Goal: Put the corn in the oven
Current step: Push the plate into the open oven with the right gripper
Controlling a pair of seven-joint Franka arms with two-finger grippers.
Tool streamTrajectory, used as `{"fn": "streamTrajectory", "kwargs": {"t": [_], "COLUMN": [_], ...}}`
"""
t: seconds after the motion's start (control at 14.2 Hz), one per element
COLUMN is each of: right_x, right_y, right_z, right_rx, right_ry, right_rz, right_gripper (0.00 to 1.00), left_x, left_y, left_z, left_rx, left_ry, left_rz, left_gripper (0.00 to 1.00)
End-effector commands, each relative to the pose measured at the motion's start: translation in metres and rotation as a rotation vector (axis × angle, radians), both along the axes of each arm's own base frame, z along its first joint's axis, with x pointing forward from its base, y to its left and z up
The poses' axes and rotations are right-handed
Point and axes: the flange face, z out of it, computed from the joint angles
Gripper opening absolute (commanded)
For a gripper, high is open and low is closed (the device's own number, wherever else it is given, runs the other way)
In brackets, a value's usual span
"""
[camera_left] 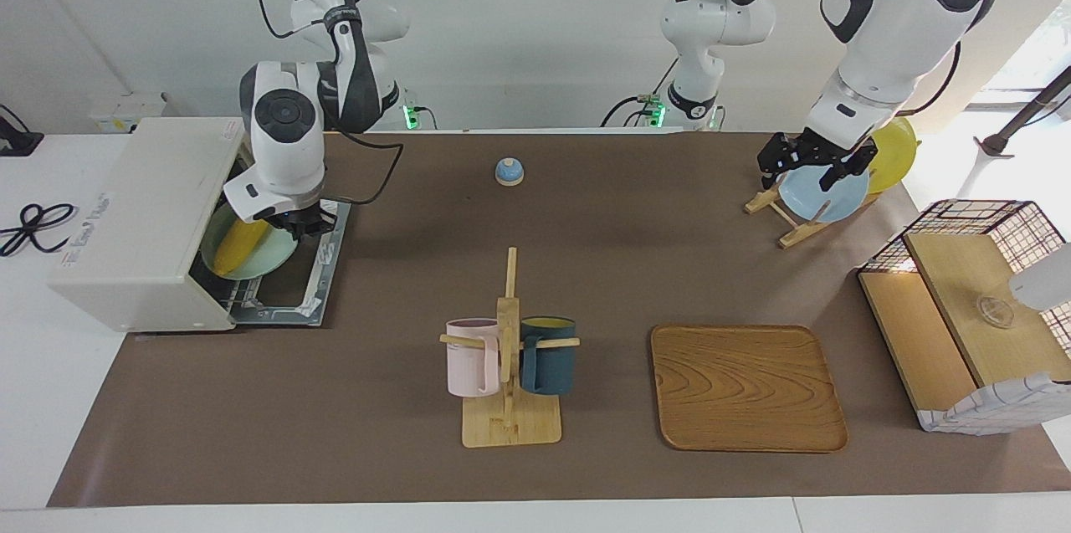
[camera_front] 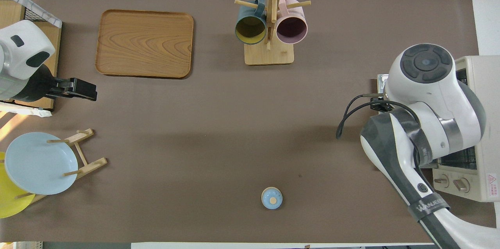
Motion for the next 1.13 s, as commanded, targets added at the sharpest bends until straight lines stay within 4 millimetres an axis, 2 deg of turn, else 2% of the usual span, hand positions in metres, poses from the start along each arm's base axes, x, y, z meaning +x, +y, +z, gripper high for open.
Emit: {"fn": "streamTrajectory", "kwargs": {"t": [0.0, 0.28, 0.63, 0.7, 0.77, 0.84, 1.06], "right_x": [-0.012, -0.025, -0.029, -0.028, -0.028, -0.028, -0.026], "right_y": [-0.023, -0.049, -0.050, -0.049, -0.049, -0.047, -0.047], "right_z": [0.000, -0.013, -0.018, -0.016, -0.016, -0.016, -0.015], "right_rx": [0.044, 0.107, 0.128, 0.128, 0.128, 0.128, 0.130], "right_ry": [-0.005, -0.005, -0.009, -0.010, -0.010, -0.010, -0.007], "right_rz": [0.026, 0.012, -0.004, -0.002, 0.001, 0.004, 0.027], "right_gripper": [0.00, 0.00, 0.00, 0.03, 0.12, 0.14, 0.33], "left_x": [0.000, 0.000, 0.000, 0.000, 0.000, 0.000, 0.000], "left_y": [0.005, 0.005, 0.005, 0.005, 0.005, 0.005, 0.005], "left_z": [0.005, 0.005, 0.005, 0.005, 0.005, 0.005, 0.005], "left_rx": [0.017, 0.016, 0.017, 0.017, 0.017, 0.017, 0.017], "left_ry": [-0.007, -0.009, -0.007, -0.007, -0.007, -0.007, -0.007], "left_rz": [-0.005, -0.005, -0.005, -0.005, -0.005, -0.005, -0.005], "left_gripper": [1.00, 1.00, 1.00, 1.00, 1.00, 1.00, 1.00]}}
